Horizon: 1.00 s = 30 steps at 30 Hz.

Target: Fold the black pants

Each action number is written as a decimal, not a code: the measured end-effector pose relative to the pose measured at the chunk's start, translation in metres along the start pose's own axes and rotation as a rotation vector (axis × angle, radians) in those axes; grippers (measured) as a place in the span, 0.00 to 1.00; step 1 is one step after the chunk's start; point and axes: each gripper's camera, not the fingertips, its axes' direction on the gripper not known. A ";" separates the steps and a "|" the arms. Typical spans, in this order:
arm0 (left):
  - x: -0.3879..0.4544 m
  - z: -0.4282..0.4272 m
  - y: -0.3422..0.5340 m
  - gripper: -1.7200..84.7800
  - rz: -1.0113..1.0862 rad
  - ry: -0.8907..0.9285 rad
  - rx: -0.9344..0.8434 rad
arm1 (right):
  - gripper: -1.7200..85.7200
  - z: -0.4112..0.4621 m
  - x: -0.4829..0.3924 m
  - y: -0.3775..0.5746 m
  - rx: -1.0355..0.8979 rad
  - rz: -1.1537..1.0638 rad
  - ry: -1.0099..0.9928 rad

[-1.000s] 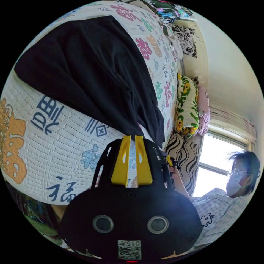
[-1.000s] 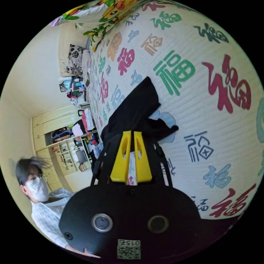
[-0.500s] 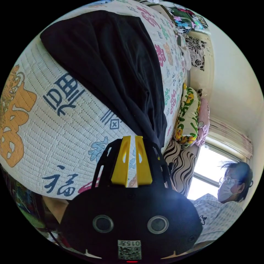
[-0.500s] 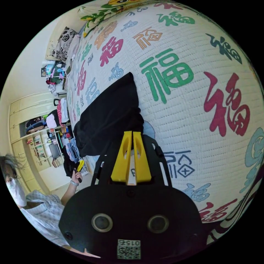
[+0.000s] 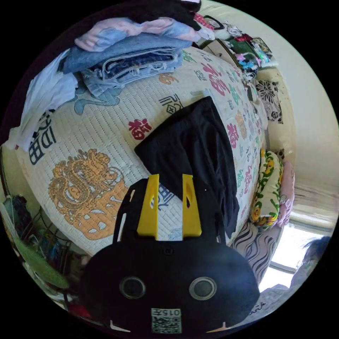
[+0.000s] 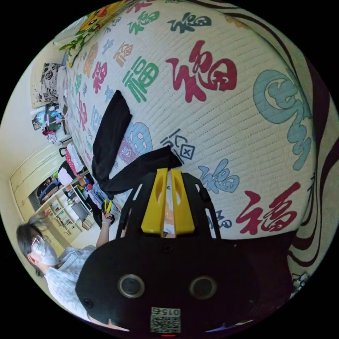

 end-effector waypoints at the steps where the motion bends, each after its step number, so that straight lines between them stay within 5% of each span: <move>1: -0.006 0.005 -0.004 0.15 -0.030 0.042 -0.011 | 0.07 0.006 0.003 -0.002 -0.010 0.005 -0.005; 8: -0.006 0.028 -0.025 0.02 -0.072 0.025 -0.055 | 0.03 0.044 0.000 -0.017 -0.029 -0.003 0.069; 18: 0.046 -0.070 -0.041 0.01 0.243 -0.287 -0.177 | 0.02 0.053 0.009 0.012 -0.170 -0.008 0.123; 23: 0.031 -0.088 -0.041 0.01 0.212 -0.343 -0.205 | 0.03 0.092 0.020 0.021 -0.219 0.017 0.208; 30: 0.045 -0.068 -0.043 0.03 0.260 -0.485 -0.235 | 0.12 0.089 0.020 0.025 -0.020 0.018 0.305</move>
